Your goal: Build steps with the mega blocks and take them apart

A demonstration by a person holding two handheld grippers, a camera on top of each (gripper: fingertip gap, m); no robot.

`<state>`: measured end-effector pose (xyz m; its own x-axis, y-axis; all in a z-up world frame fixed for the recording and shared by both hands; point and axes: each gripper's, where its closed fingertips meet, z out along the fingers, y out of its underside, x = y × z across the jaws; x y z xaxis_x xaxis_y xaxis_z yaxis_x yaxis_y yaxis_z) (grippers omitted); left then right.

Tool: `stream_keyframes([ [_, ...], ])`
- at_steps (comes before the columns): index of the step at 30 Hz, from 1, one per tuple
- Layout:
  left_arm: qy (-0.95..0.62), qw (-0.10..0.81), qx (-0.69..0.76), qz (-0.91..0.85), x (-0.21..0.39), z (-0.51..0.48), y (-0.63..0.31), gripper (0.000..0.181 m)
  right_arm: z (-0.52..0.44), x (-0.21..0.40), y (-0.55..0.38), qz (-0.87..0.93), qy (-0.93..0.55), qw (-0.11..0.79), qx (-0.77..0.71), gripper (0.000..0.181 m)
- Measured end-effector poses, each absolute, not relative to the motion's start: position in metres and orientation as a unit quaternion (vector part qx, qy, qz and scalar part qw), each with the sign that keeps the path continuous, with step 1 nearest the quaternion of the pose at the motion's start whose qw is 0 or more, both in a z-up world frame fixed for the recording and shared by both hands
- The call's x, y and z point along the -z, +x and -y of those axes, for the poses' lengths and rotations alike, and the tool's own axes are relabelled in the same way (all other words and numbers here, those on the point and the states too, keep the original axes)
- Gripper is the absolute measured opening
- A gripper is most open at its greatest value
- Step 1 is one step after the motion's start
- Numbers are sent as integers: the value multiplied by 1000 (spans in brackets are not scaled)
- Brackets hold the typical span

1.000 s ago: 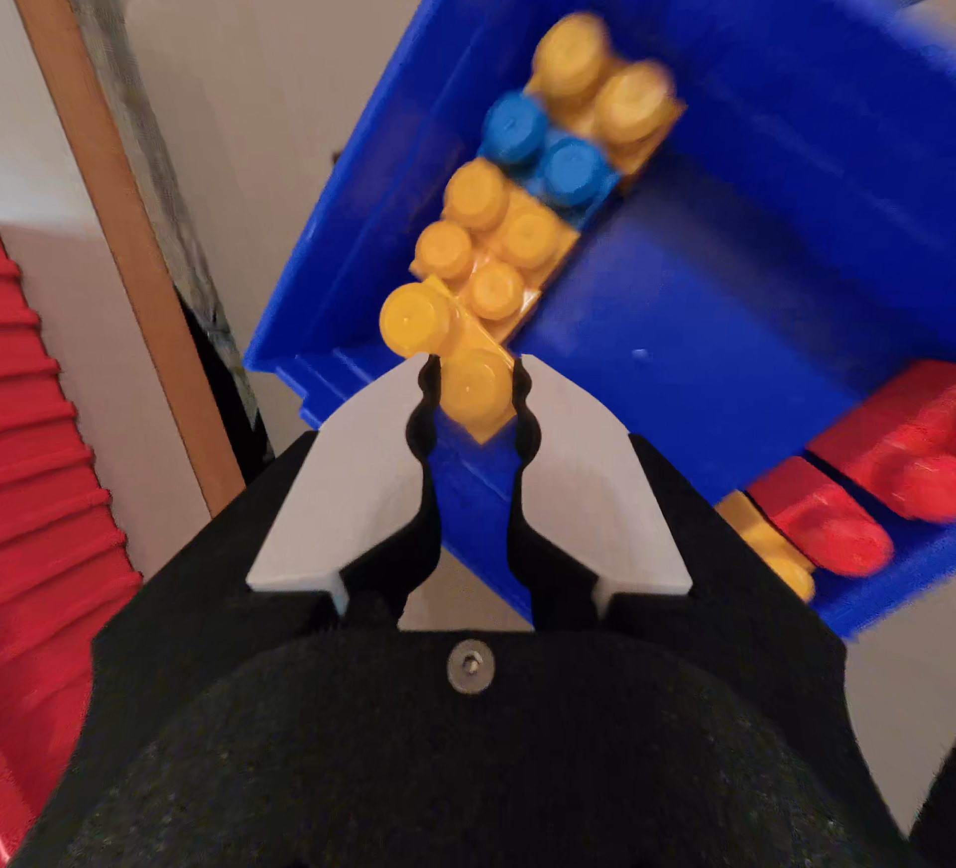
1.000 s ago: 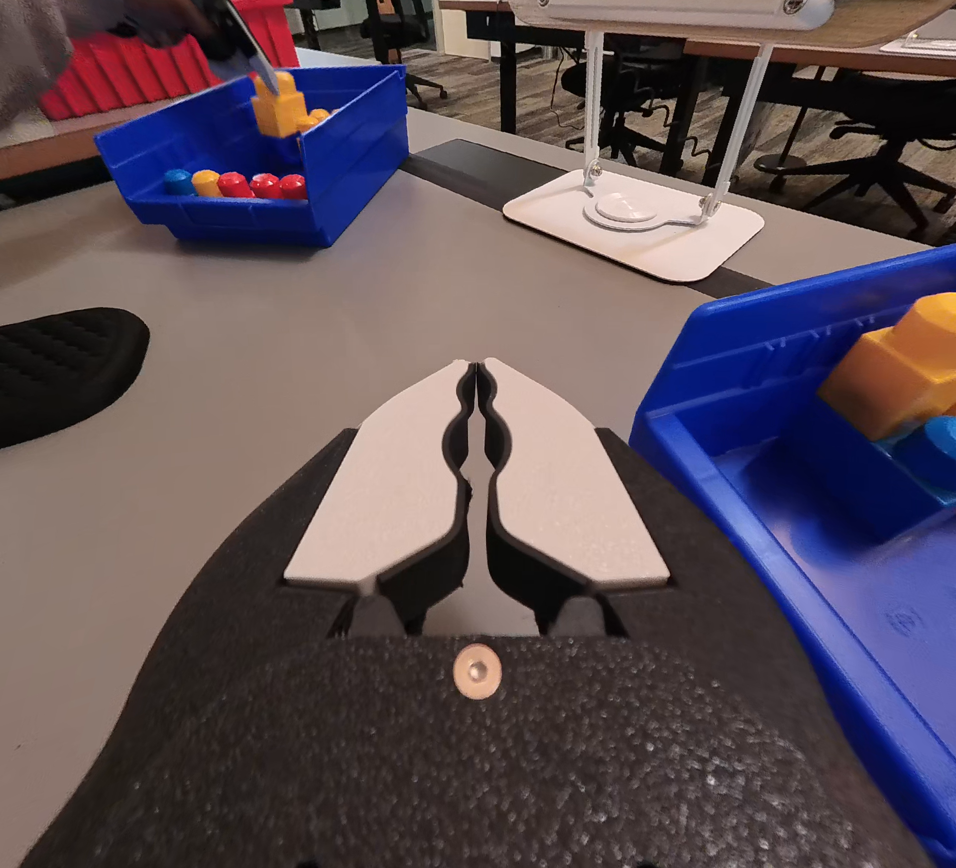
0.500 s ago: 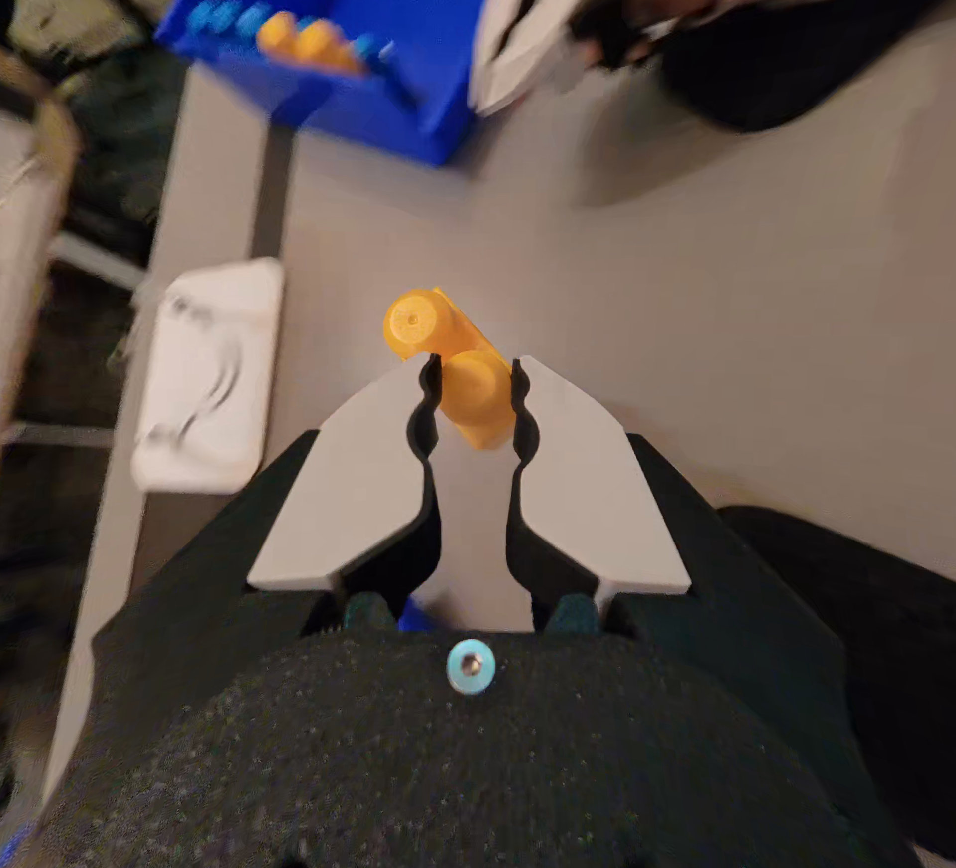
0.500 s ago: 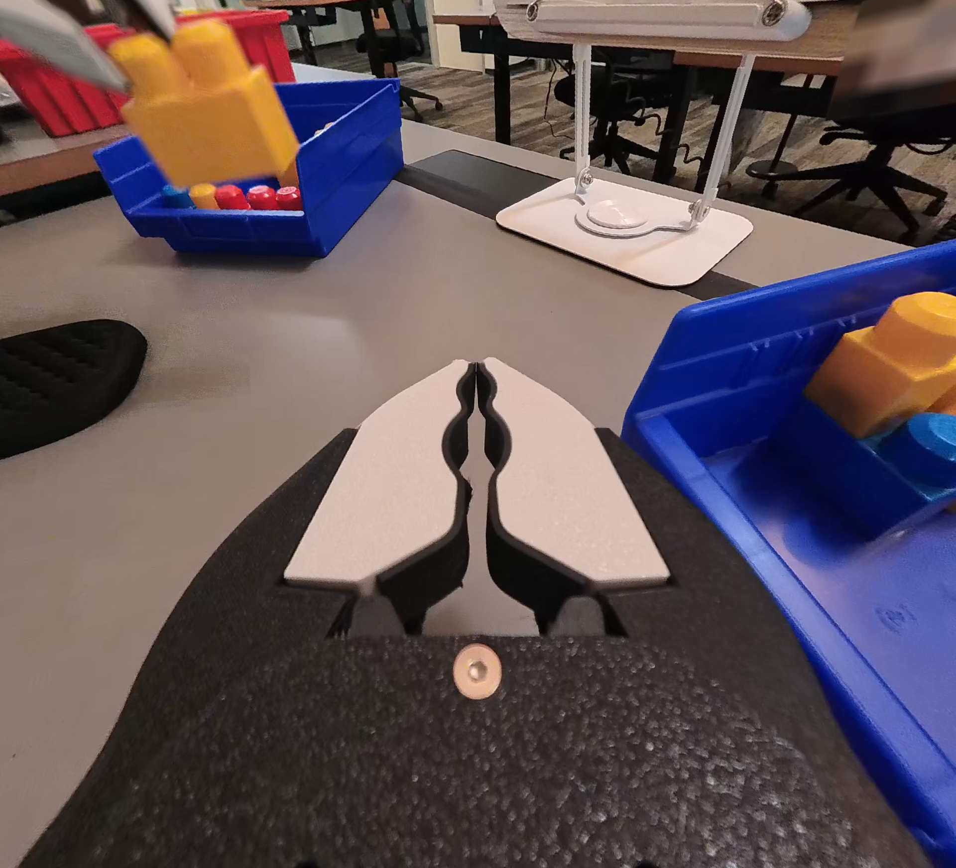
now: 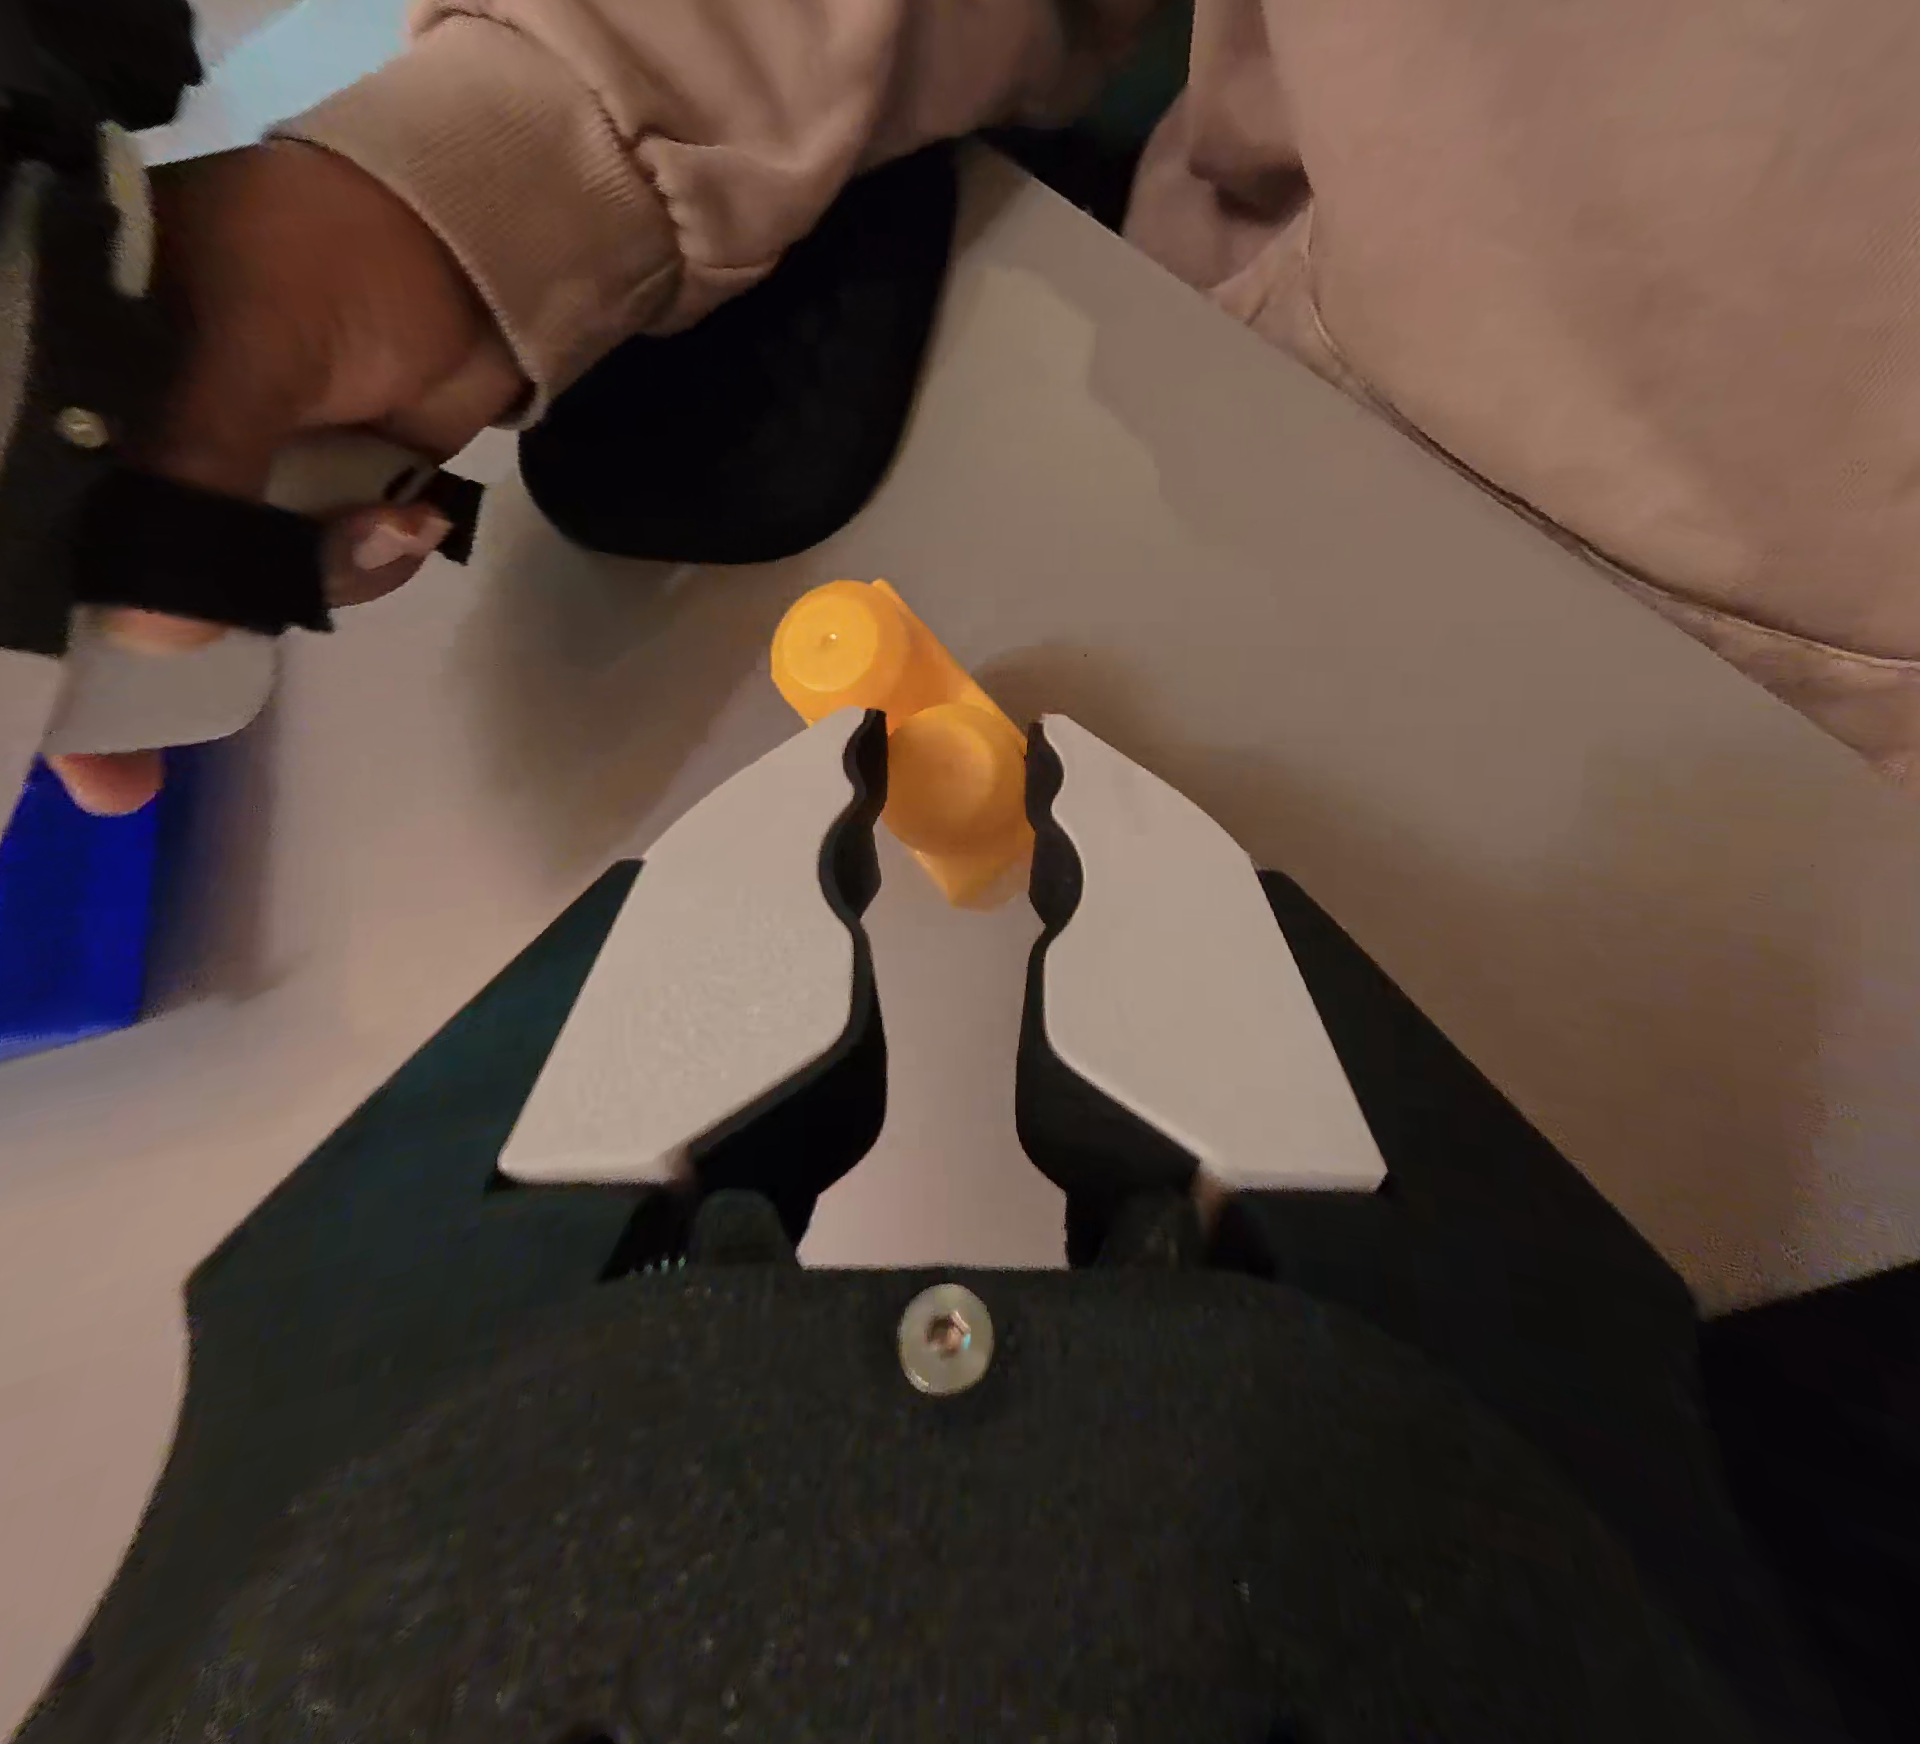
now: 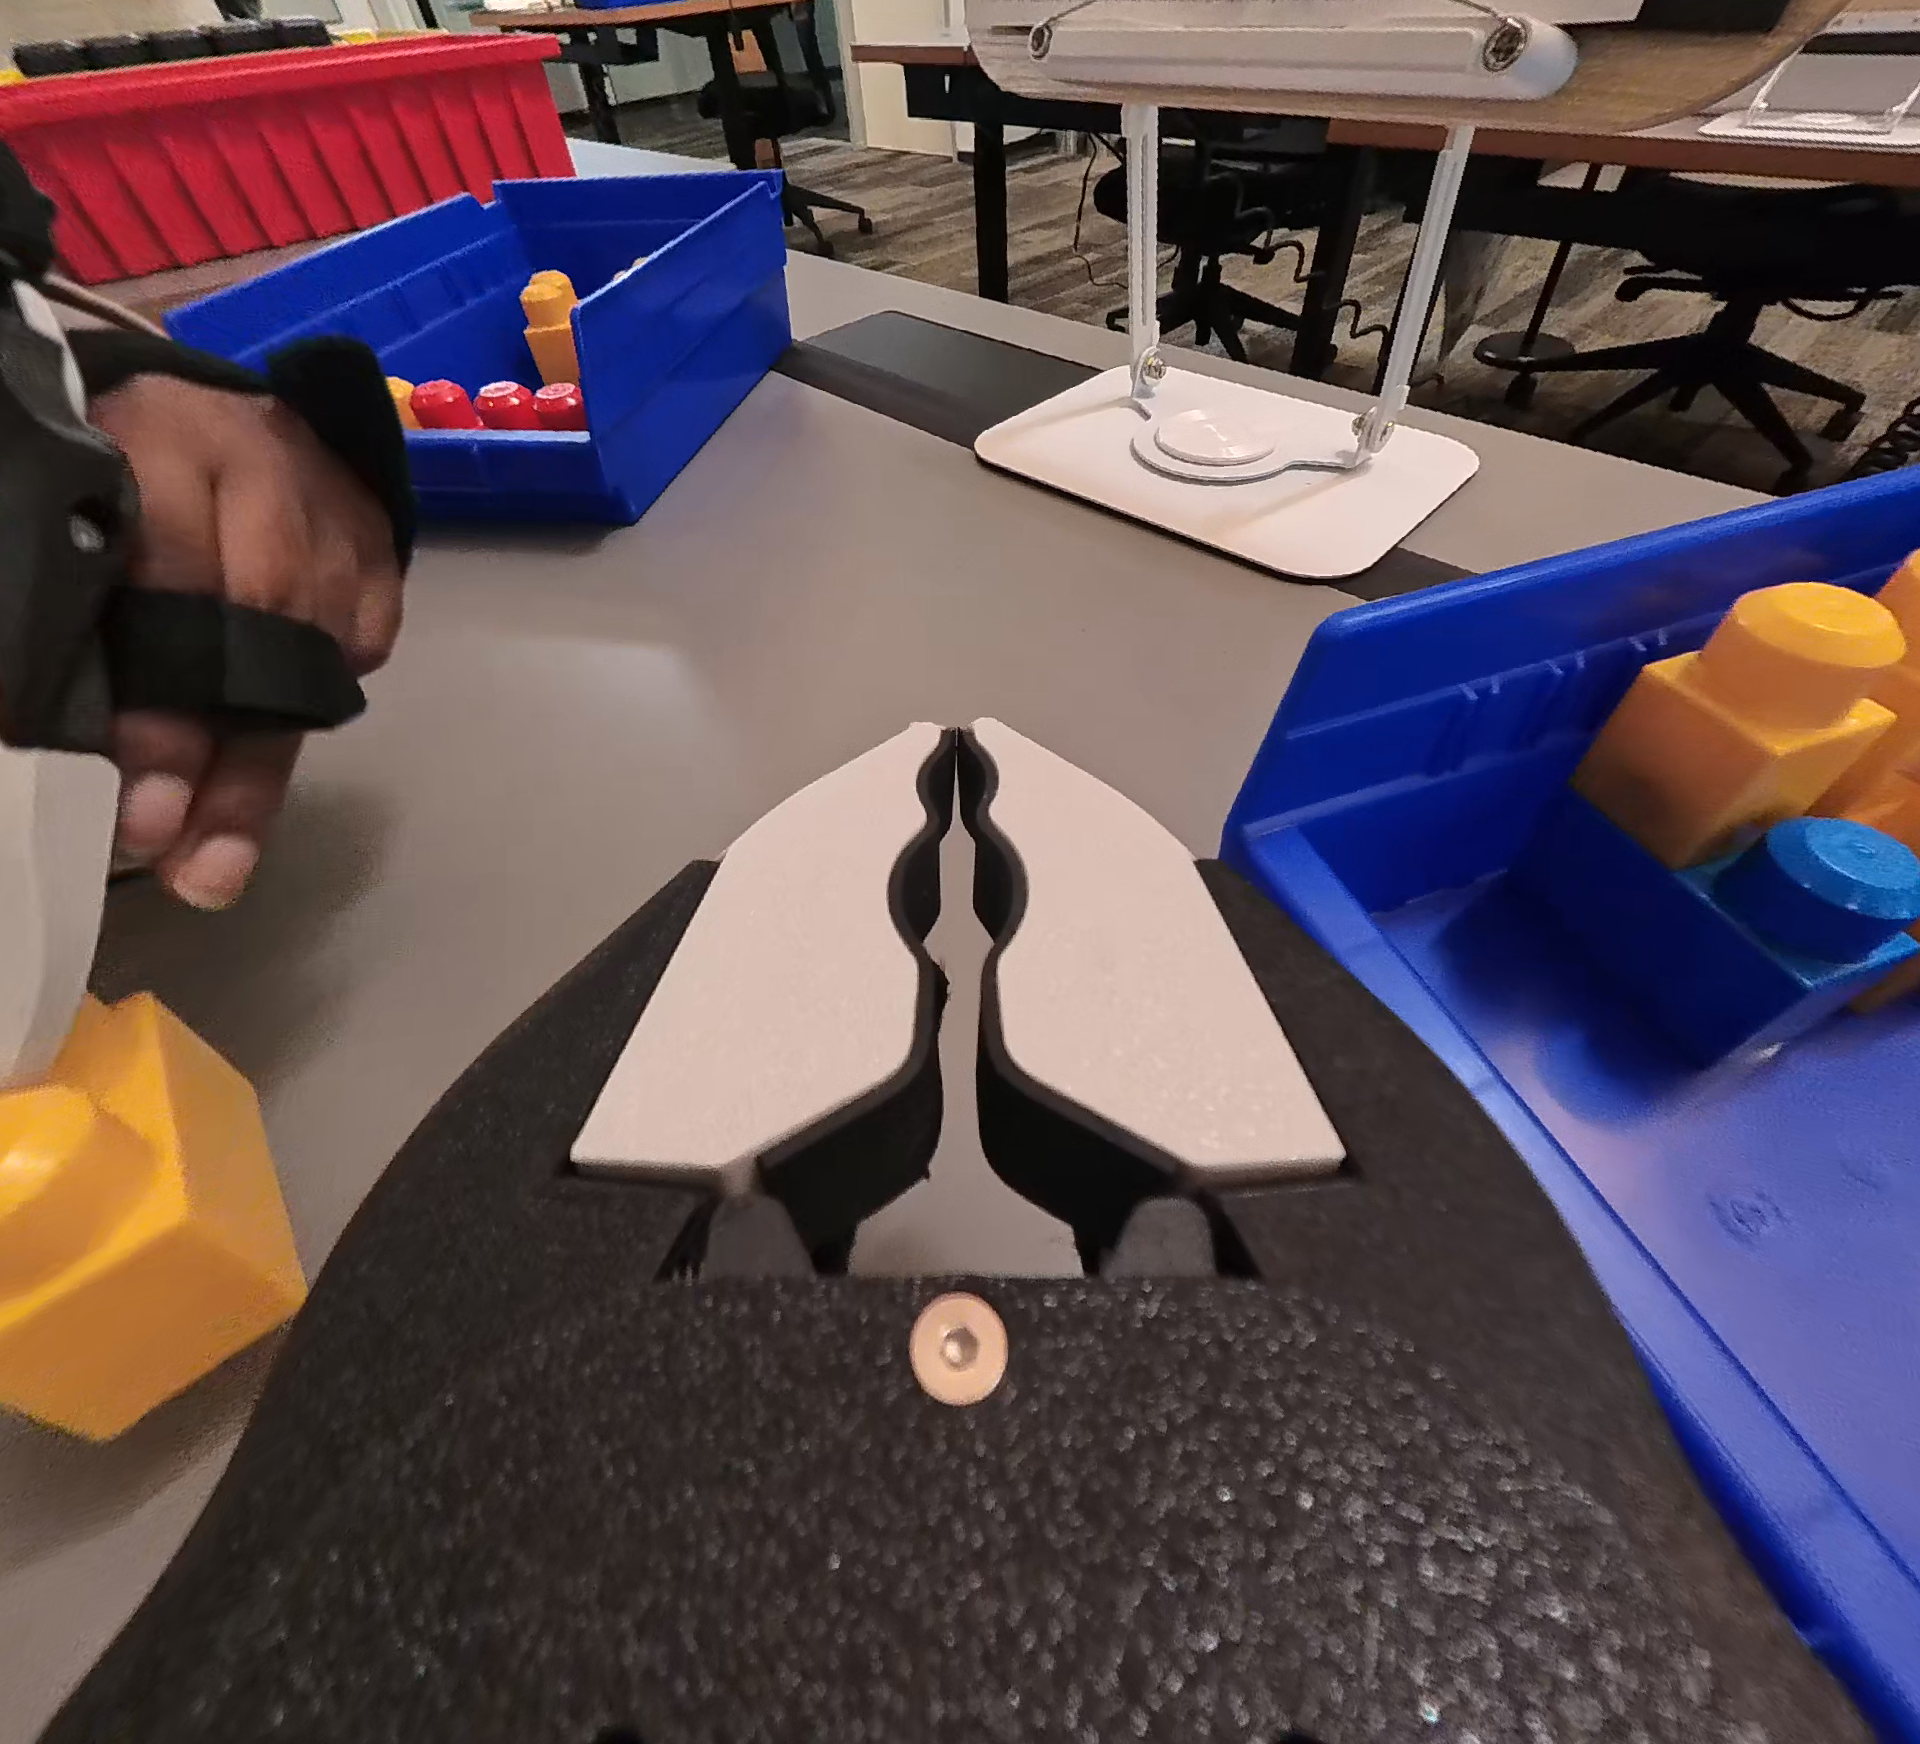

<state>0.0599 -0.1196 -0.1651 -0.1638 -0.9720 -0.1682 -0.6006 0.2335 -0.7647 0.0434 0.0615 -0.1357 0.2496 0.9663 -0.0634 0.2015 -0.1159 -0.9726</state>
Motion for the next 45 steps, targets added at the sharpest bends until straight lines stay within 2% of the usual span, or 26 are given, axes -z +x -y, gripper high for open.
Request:
stream_keyframes([
  [10, -540, 327, 280, -723, 186, 123, 73, 26, -61, 138, 43, 468, -629, 474, -401, 0],
  [14, -553, 354, 284, -699, 171, 119, 71, 30, -59, 138, 42, 471, -628, 472, -400, 0],
  [17, -579, 404, 267, -656, 144, 109, 59, 27, -60, 137, 43, 470, -628, 473, -402, 0],
  [20, -639, 471, 238, -560, 104, 85, 17, 24, -60, 137, 43, 470, -628, 473, -403, 0],
  [23, -710, 538, 169, -423, 66, 62, -63, 10, -58, 137, 43, 471, -626, 473, -403, 0],
  [24, -737, 552, 138, -365, 57, 56, -97, 1, -58, 137, 43, 471, -627, 472, -404, 0],
  [25, -766, 558, 104, -302, 52, 52, -133, 0, -58, 138, 42, 472, -627, 470, -405, 0],
  [27, -822, 534, 40, -197, 54, 54, -201, 0, -57, 140, 41, 474, -628, 466, -405, 0],
  [30, -892, 440, -32, -101, 75, 77, -278, 2, -55, 142, 39, 478, -628, 461, -405, 0],
  [32, -921, 380, -35, -75, 90, 93, -302, 12, -54, 142, 39, 480, -628, 460, -405, 0],
  [35, -955, 281, -58, -82, 114, 115, -327, 33, -54, 142, 39, 479, -629, 460, -405, 0],
  [45, -972, -5, -98, -216, 169, 167, -359, 46, -53, 146, 39, 483, -631, 453, -405, 0],
])
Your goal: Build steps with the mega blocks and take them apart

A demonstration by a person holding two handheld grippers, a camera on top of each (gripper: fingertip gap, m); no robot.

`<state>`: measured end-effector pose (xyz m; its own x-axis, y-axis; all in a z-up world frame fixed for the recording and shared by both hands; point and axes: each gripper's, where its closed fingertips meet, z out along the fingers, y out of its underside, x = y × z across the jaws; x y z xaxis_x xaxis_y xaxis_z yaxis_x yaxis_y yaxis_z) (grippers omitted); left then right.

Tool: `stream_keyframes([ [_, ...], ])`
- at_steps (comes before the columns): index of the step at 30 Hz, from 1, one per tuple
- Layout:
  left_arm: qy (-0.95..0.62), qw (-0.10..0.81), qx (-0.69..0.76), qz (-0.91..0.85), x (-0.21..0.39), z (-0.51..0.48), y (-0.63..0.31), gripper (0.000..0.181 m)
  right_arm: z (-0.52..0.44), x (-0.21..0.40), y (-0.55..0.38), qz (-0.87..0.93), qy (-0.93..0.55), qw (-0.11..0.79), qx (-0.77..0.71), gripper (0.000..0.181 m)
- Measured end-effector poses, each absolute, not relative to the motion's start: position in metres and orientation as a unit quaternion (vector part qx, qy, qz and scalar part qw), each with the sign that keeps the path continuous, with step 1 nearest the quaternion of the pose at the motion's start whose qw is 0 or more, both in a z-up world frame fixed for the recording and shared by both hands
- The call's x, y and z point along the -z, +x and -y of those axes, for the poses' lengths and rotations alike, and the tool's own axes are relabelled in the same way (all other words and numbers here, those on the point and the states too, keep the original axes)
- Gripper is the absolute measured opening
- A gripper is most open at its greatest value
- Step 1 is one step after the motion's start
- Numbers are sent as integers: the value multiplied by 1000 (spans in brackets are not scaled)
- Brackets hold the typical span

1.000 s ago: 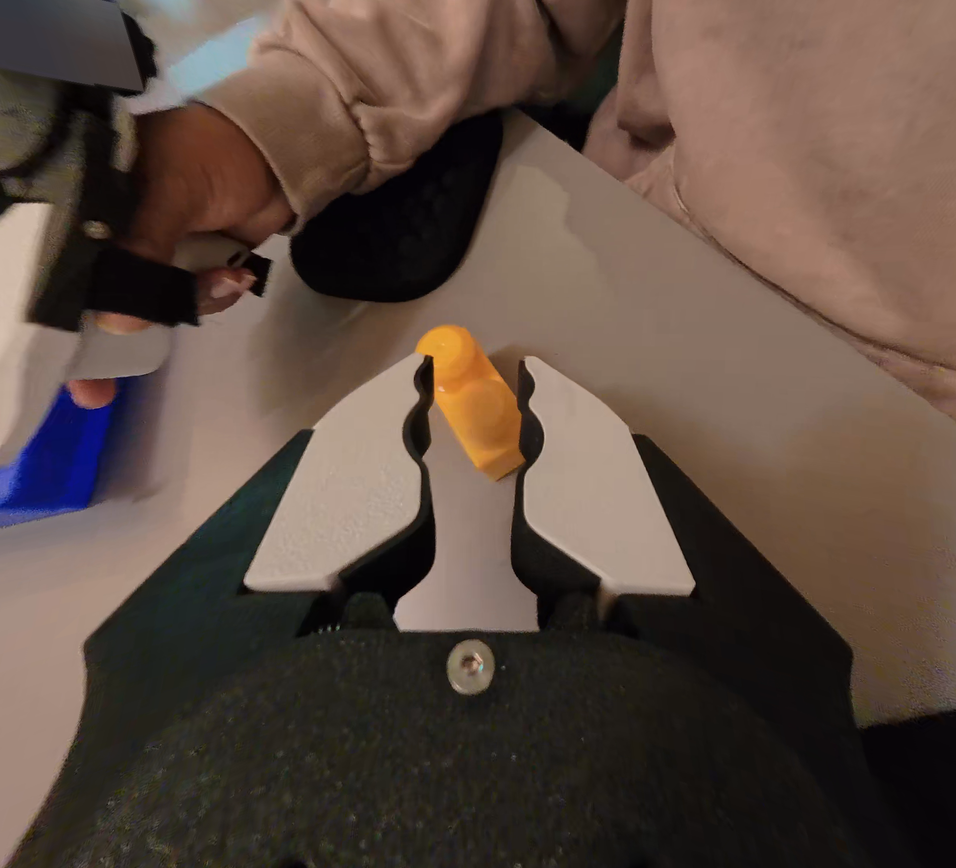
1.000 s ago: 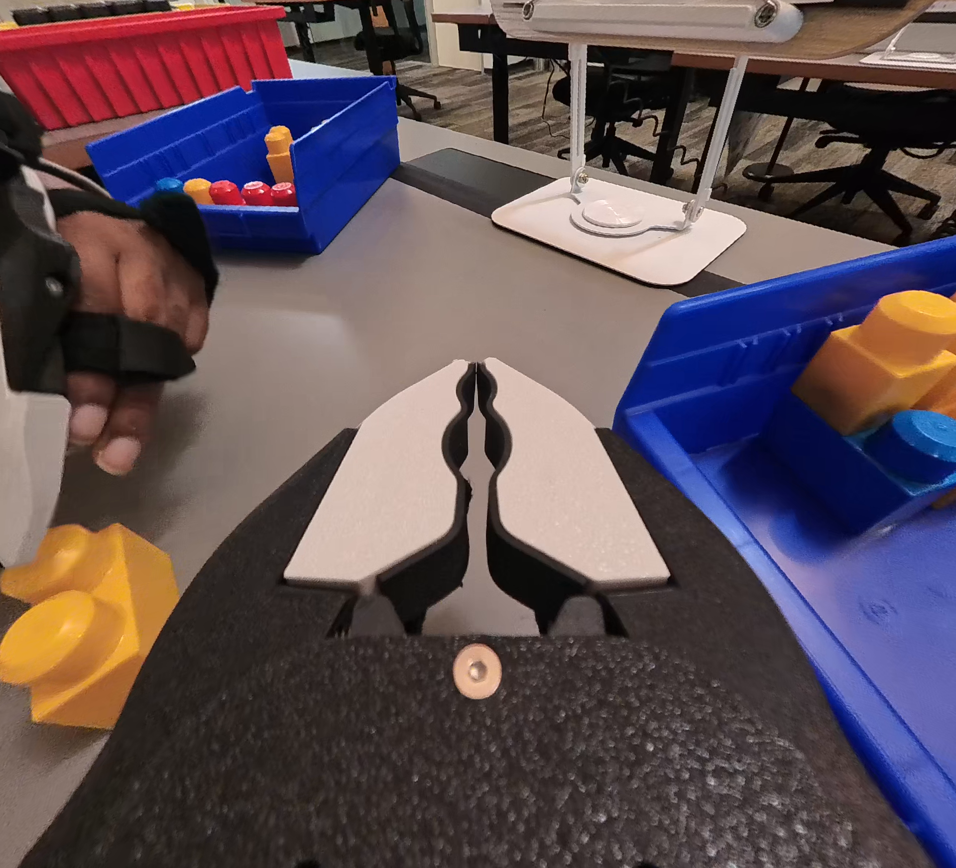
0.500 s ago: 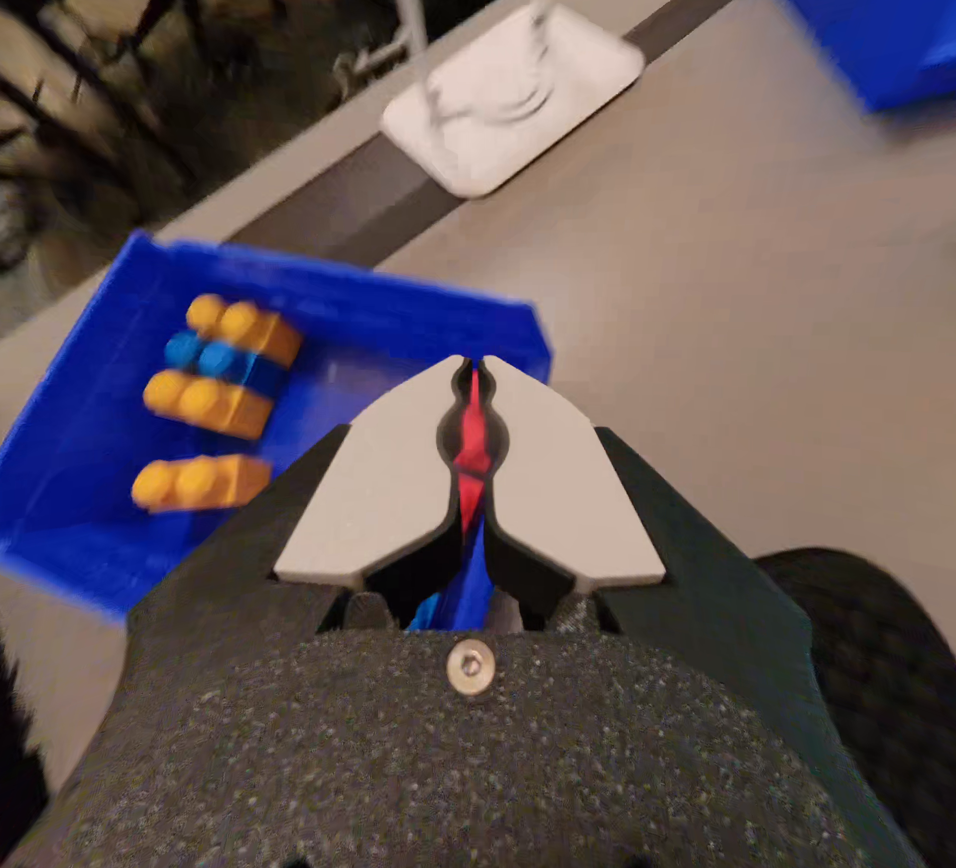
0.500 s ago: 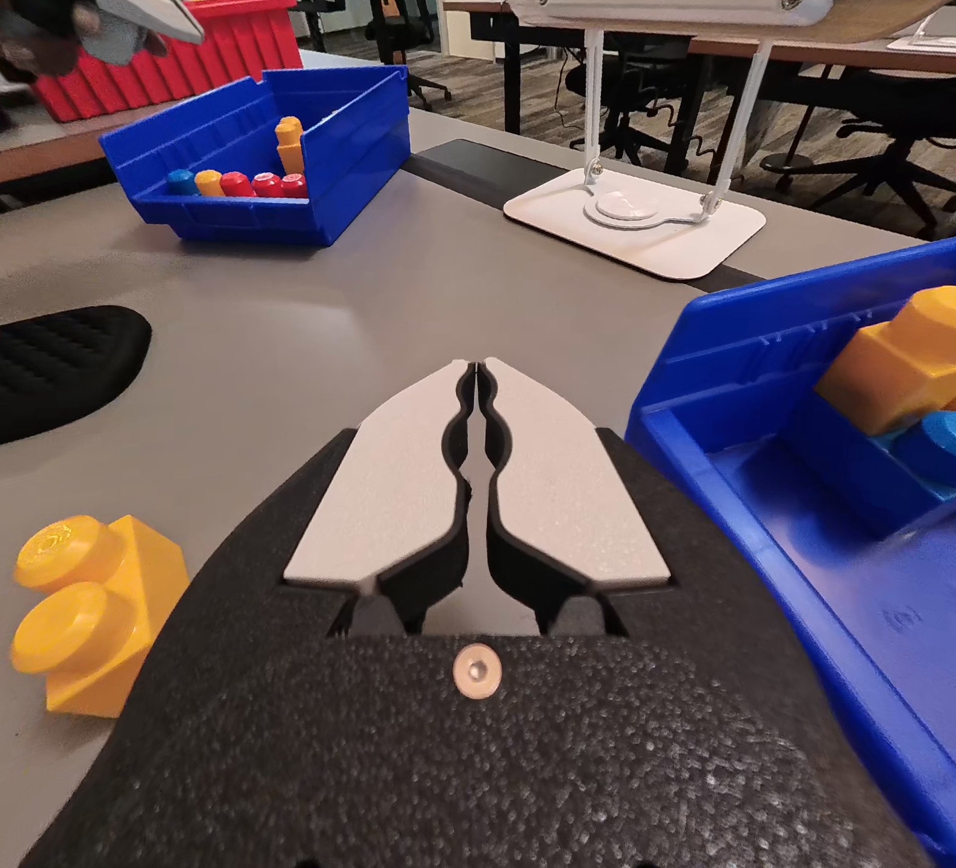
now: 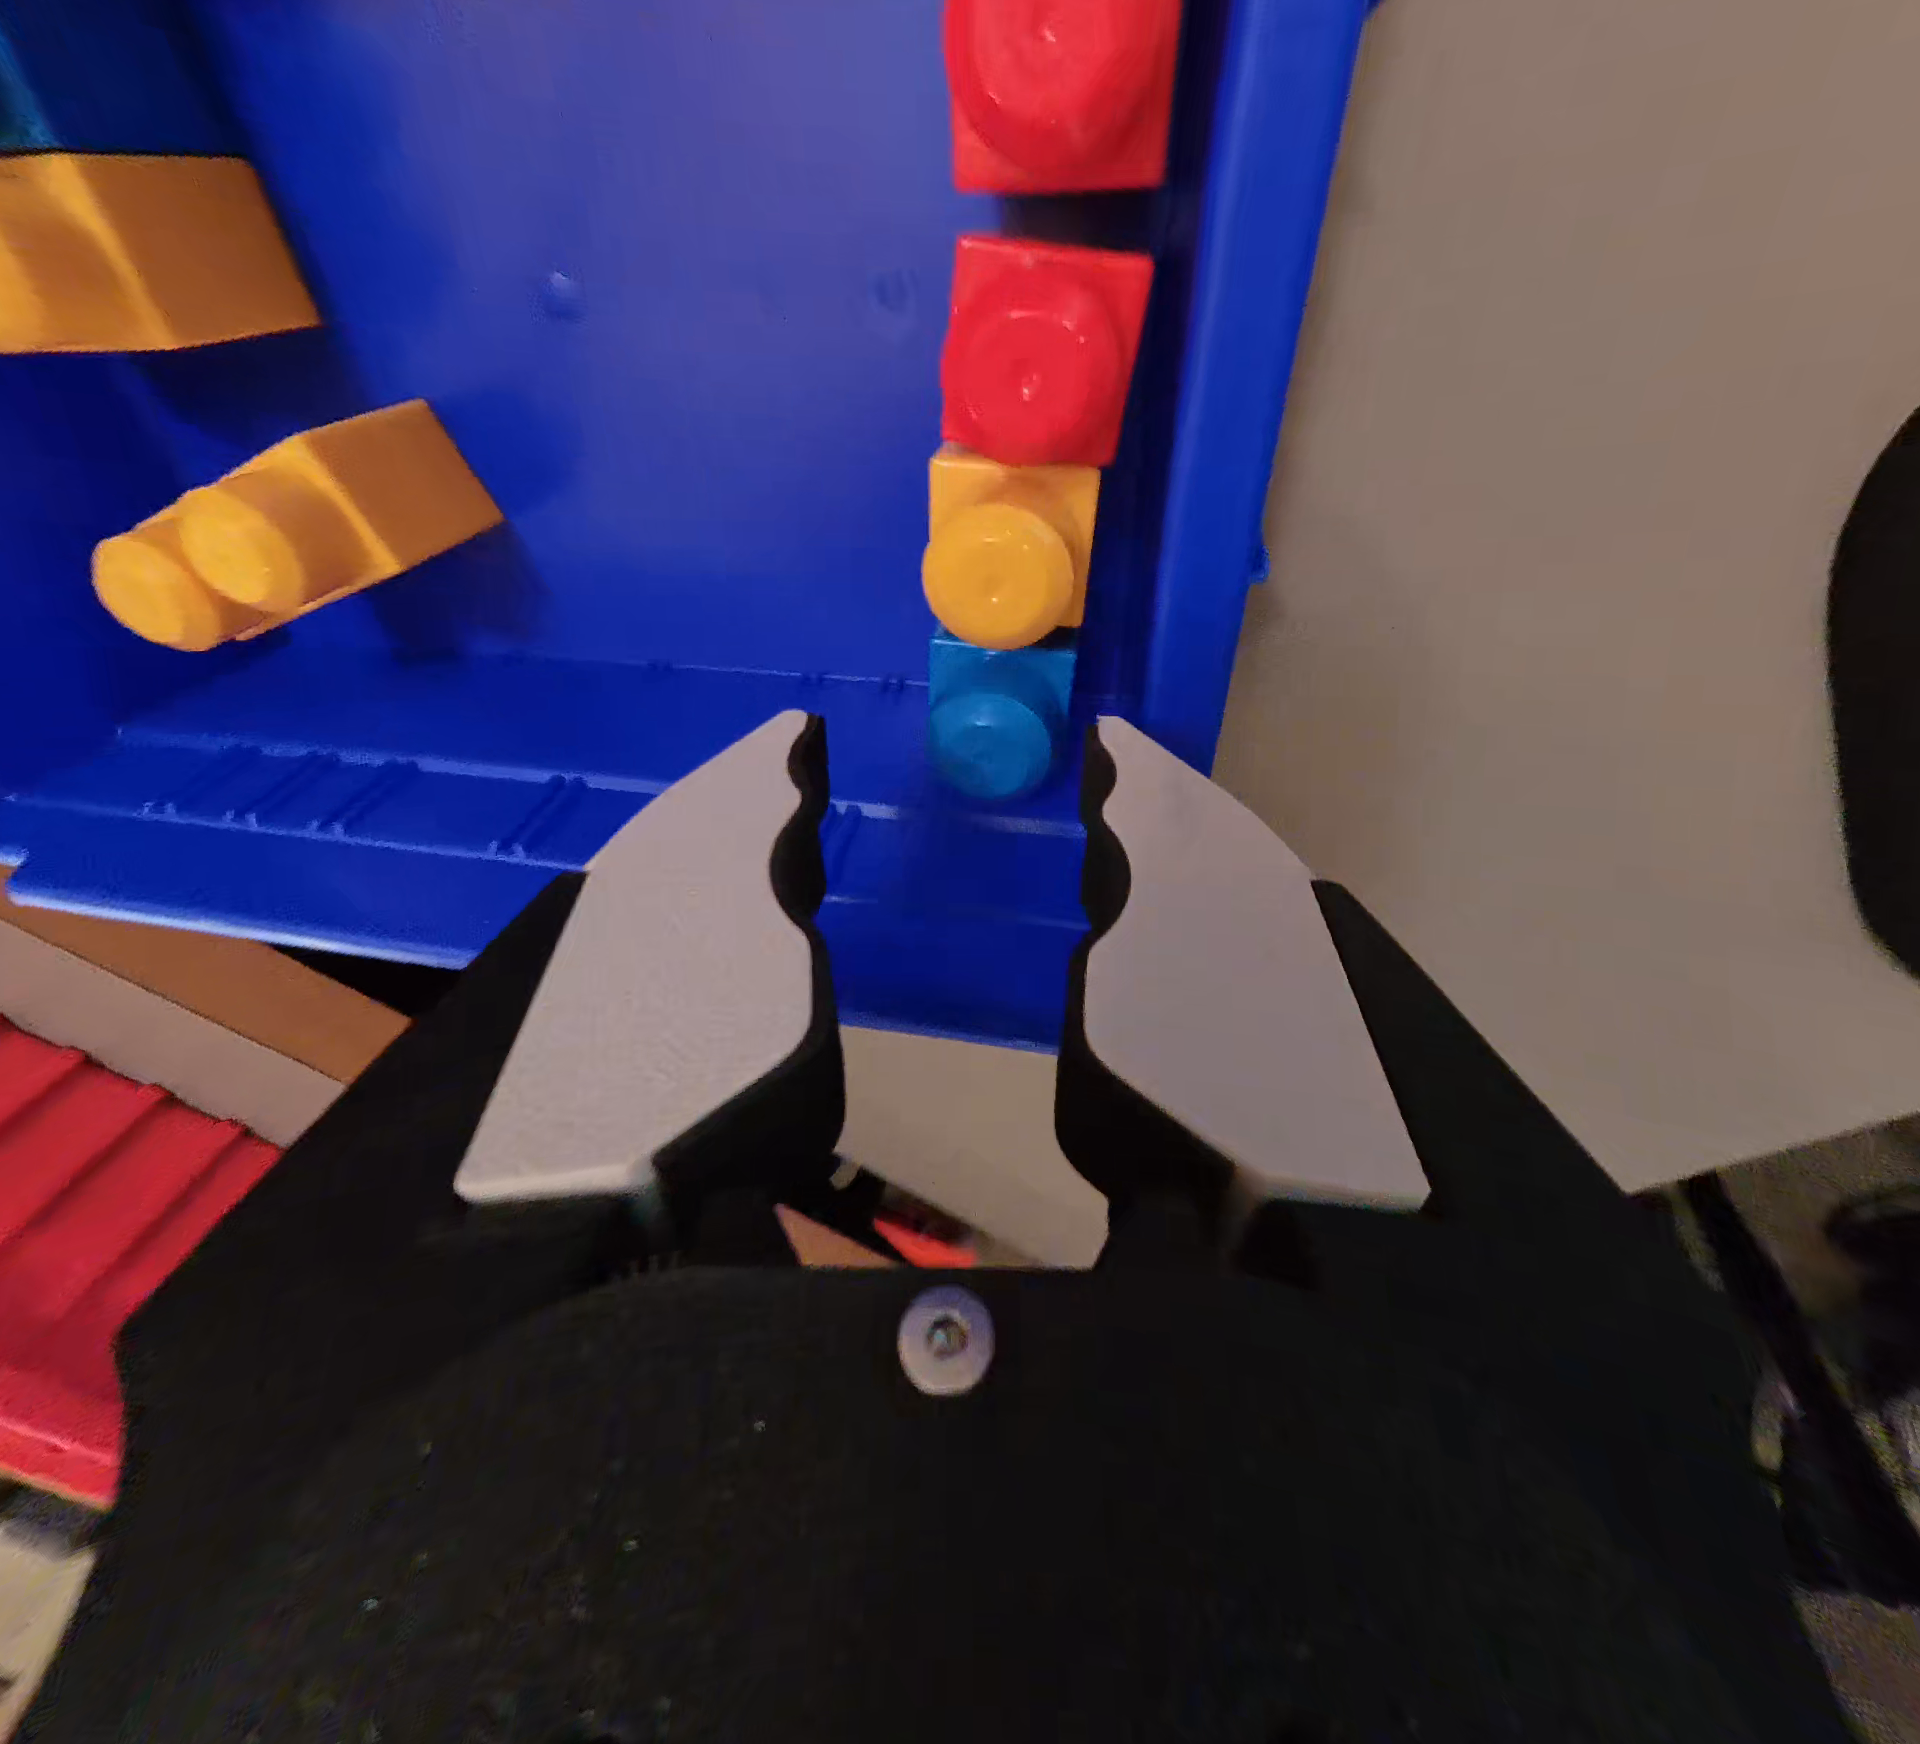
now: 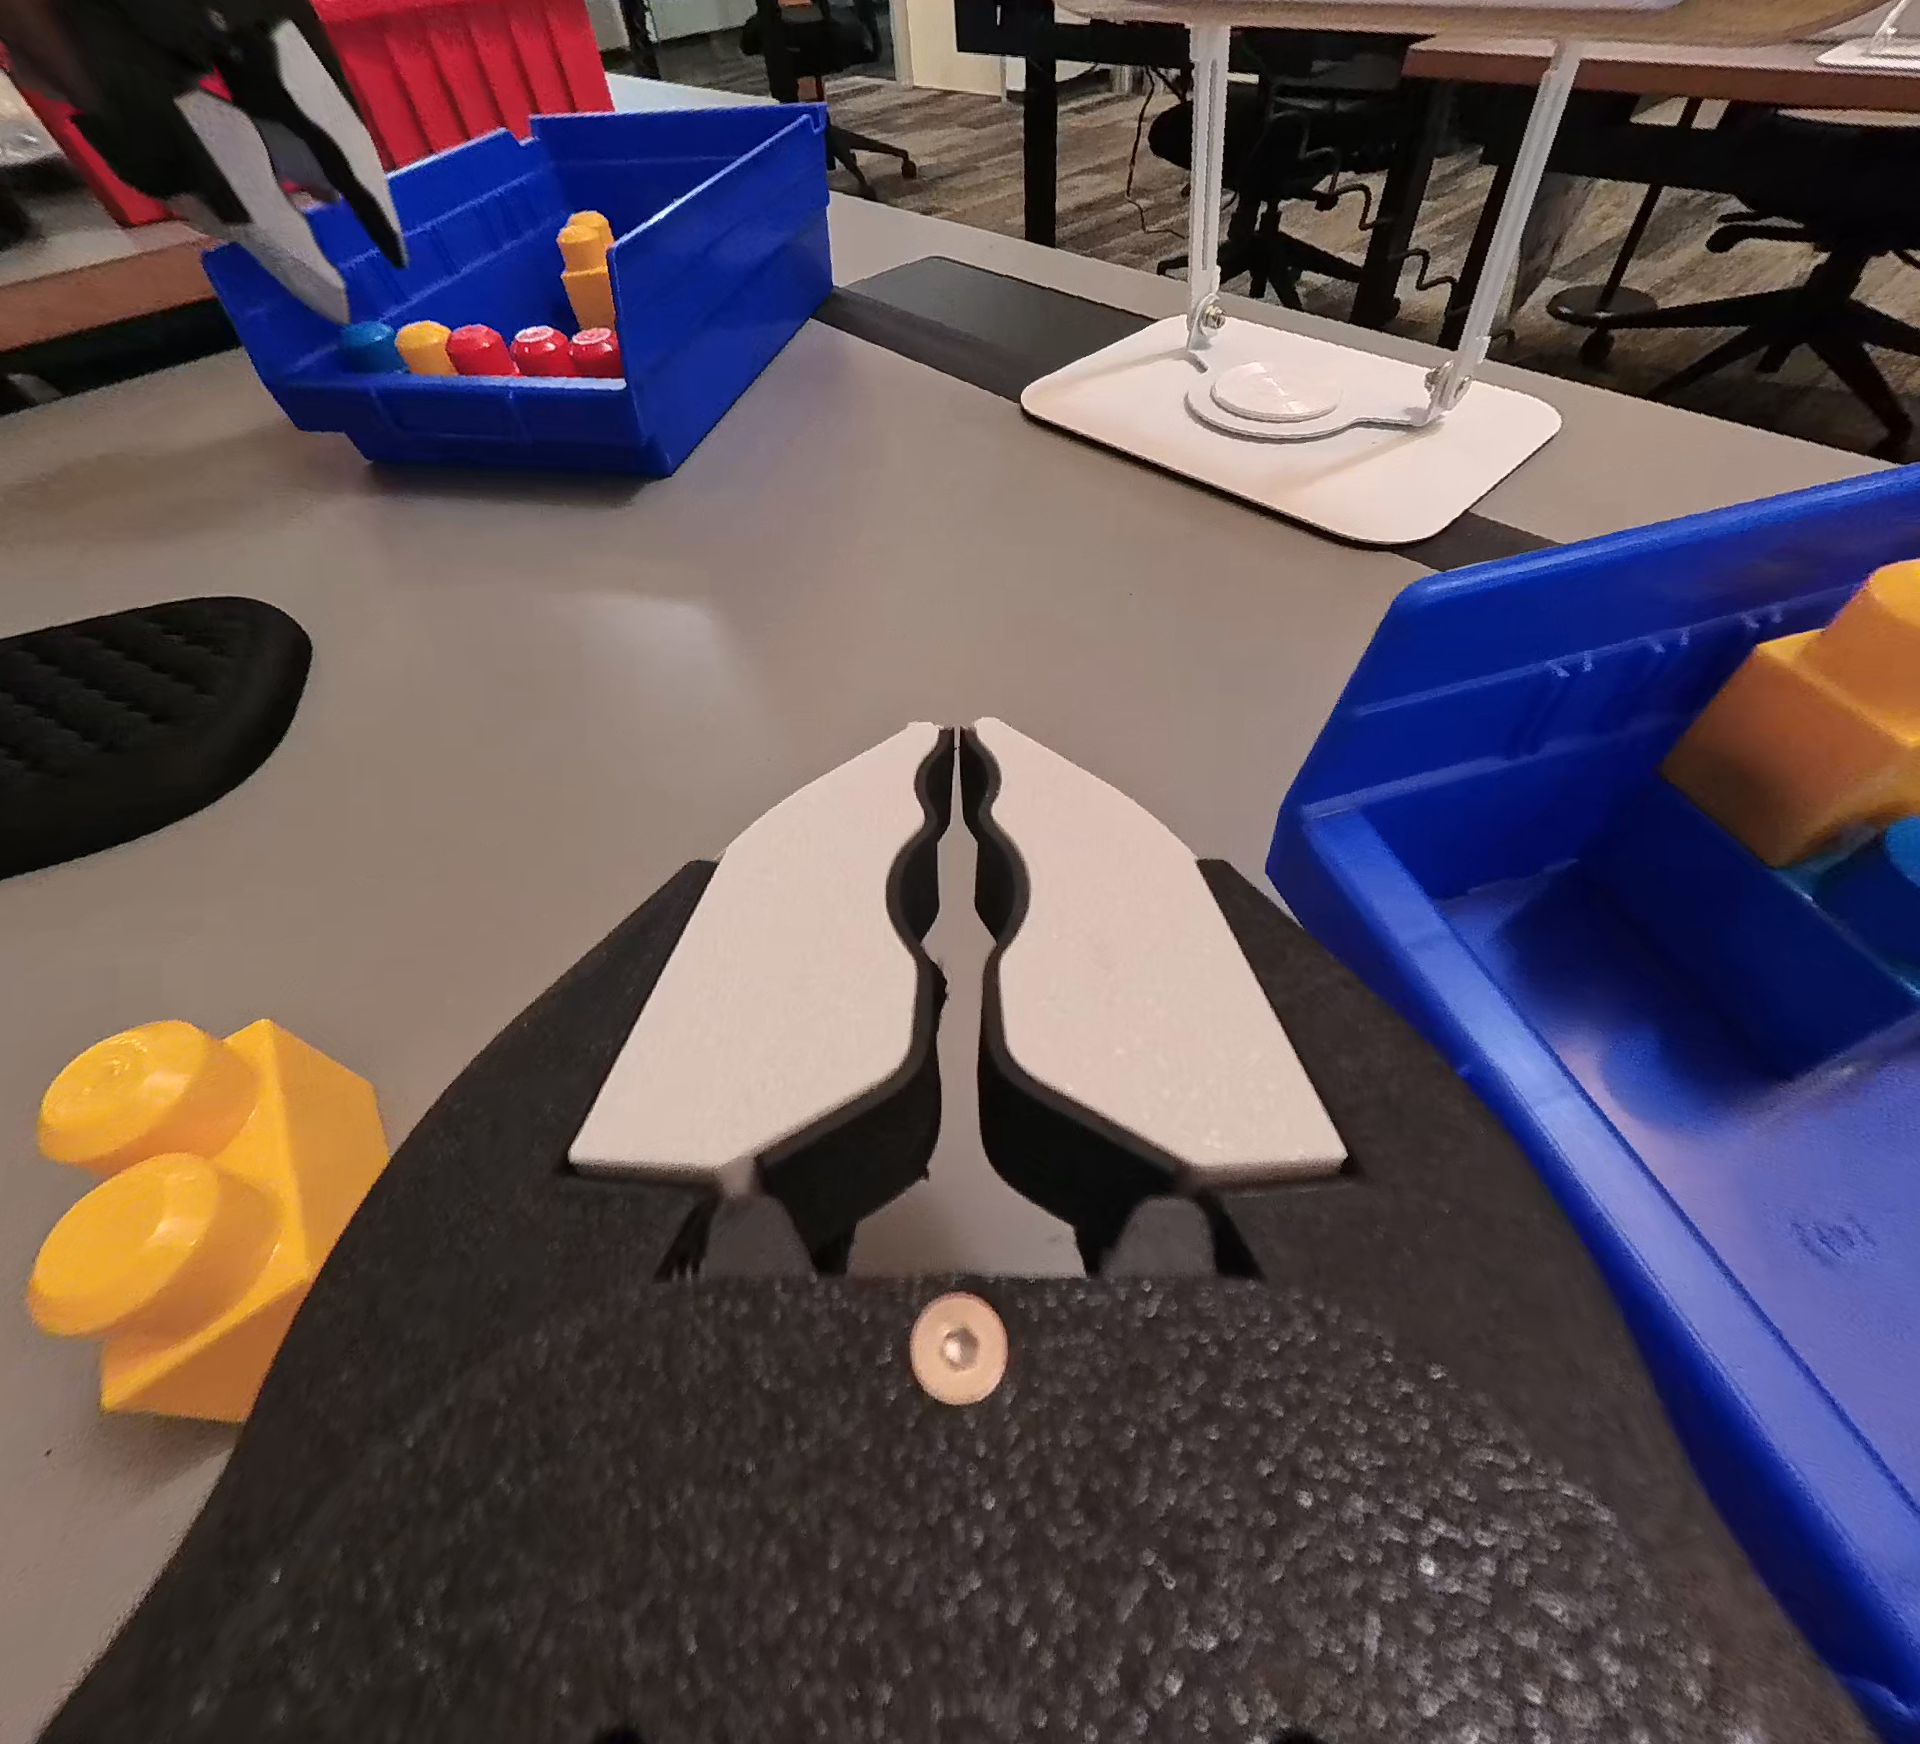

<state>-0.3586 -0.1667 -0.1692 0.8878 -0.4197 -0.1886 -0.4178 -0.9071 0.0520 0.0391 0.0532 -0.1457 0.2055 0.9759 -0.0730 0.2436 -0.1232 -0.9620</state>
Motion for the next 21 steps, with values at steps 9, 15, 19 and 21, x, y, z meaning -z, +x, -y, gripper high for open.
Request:
stream_keyframes([
  [9, 957, 131, 98, 239, 196, 180, -365, 29, -56, 144, 42, 479, -632, 452, -409, 0],
  [15, 955, 139, 125, 230, 182, 180, -371, 28, -57, 144, 43, 477, -633, 451, -410, 1],
  [19, 957, 78, 156, 231, 143, 166, -366, 28, -56, 146, 42, 479, -633, 448, -410, 1],
  [21, 955, 41, 167, 242, 121, 156, -353, 28, -56, 146, 41, 480, -633, 448, -410, 1],
])
